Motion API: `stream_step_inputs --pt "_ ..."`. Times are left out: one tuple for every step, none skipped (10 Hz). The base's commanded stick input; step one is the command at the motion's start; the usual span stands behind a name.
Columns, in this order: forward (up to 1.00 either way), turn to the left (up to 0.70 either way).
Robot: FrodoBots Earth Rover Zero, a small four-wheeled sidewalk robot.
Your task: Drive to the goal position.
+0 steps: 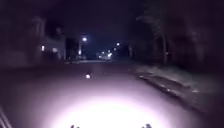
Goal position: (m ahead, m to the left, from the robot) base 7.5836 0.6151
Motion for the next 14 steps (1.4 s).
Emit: stream_step_inputs --pt "1.0 0.0" --pt "1.0 0.0" --pt "1.0 0.19" --pt "1.0 0.36" --pt "1.0 0.18" --pt "1.0 0.0" --pt "1.0 0.0" --pt "1.0 0.0" --pt "1.0 0.0" --pt "1.0 0.0" --pt "1.0 0.0" --pt "1.0 0.0" --pt "1.0 -0.06" --pt "1.0 -0.36"
